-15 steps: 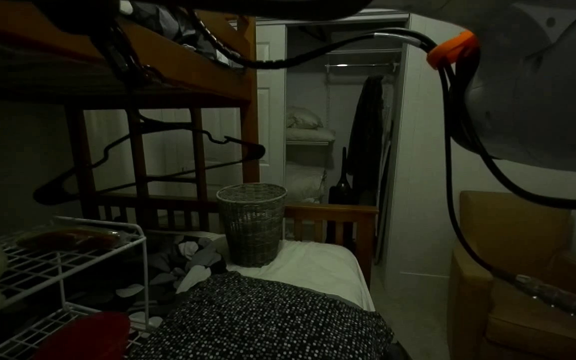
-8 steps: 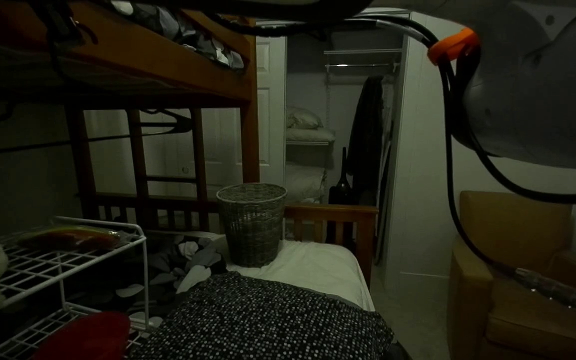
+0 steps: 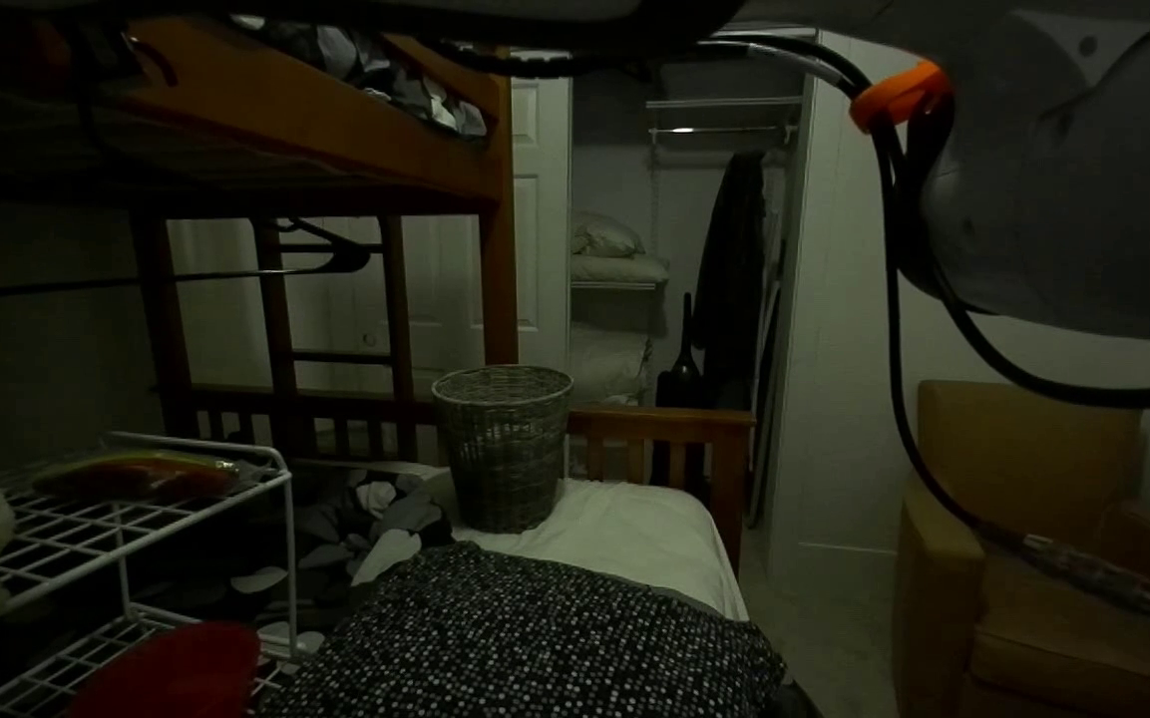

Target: Pick up the black coat hanger and put it on the top white rack

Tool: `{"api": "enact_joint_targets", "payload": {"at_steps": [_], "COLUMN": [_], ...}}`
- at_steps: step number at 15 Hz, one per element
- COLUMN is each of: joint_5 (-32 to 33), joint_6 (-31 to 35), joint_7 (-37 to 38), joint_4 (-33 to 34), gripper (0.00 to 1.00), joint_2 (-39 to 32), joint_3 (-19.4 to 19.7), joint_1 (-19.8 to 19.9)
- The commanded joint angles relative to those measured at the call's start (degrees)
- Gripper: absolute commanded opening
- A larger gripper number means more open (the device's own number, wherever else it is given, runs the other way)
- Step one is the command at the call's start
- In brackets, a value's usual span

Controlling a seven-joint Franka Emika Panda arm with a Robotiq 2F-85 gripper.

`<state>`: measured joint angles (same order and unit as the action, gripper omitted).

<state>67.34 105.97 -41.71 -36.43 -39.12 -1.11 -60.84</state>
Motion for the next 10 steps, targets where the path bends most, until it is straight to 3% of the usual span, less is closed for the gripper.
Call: {"api": "enact_joint_targets", "payload": {"at_steps": [1,6,10], "joint_5": [-1.35,-2.94,-3.68], "joint_6": [-0.44,-18.23,-10.09], "joint_7": [-0.54,0.38,0.5], "joint_4": [-0.83,-3.35,-2.54], "gripper": [0.01,0.01,0.01], "joint_2": [0.74,2.87,1.56], "joint_3": [-0.9,-1.25,-4.19], "joint_1": [0.19,-3.12,-2.76]}}
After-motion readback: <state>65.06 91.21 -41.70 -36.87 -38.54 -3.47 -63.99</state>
